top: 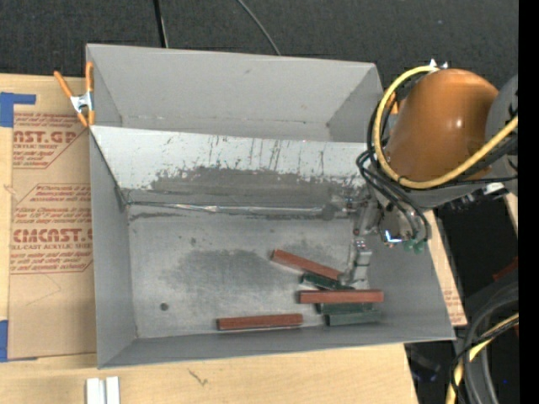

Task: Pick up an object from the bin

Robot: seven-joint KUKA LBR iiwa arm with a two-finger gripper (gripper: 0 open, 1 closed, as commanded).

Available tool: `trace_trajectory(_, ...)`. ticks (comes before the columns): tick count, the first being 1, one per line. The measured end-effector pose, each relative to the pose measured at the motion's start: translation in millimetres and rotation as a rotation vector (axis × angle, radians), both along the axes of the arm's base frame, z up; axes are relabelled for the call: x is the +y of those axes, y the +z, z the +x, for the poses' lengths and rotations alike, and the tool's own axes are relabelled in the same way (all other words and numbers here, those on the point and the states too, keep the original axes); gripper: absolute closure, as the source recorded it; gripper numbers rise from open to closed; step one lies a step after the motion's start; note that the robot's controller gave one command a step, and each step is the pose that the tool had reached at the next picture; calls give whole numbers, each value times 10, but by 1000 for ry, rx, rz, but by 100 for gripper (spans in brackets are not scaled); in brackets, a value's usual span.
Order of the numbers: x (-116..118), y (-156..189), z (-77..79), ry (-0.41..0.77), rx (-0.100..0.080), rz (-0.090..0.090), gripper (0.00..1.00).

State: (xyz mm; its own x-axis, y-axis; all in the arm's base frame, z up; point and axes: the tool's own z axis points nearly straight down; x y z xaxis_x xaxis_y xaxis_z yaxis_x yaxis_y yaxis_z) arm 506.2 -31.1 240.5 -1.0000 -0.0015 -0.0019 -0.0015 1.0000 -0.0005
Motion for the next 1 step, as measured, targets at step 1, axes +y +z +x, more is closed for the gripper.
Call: trace_trajectory(1, 0, 0, 0, 0, 0, 0, 0)
